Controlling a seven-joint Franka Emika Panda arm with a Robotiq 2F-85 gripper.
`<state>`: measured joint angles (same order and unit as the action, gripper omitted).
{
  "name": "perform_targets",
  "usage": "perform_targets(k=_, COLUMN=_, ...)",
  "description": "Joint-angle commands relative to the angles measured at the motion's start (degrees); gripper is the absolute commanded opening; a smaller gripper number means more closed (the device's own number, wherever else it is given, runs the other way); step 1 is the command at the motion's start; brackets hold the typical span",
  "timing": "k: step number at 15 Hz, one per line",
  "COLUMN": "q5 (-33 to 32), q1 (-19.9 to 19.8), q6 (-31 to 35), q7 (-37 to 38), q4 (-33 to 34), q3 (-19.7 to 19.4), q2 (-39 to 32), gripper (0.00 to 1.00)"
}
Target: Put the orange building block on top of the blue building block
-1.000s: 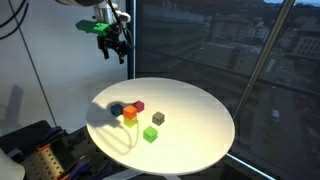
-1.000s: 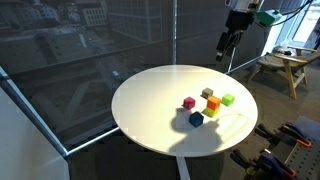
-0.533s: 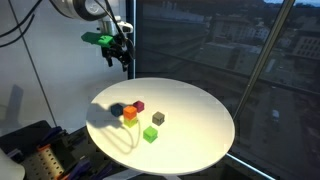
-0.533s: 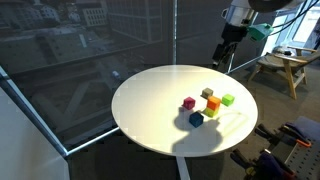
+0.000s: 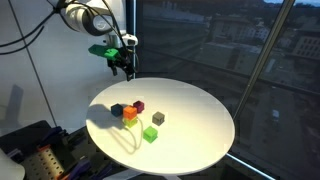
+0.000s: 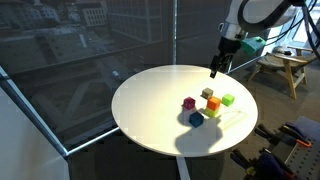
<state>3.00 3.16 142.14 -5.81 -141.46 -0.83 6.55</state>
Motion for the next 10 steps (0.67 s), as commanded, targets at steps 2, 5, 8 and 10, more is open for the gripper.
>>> perform_targets(k=2, q5=-0.7, q1=-1.5, q6=3.1, q7=-0.8, q4=0.2, q3=0.0, q2=-3.0, gripper=1.00)
perform_targets(k=5, q5=-0.8, q1=-2.2, q6=4.5, q7=-0.9, q4=0.0, q3=-0.2, q2=-4.8, gripper=1.00)
perform_targets(k=8, q5=-0.8, q1=-2.9, q6=5.5, q7=-0.9, q4=-0.2, q3=-0.4, q2=-6.4, gripper=1.00)
perform_targets(k=10, q5=-1.0, q1=-3.3, q6=6.2, q7=-0.8, q4=-0.2, q3=-0.5, q2=-7.5, gripper=1.00)
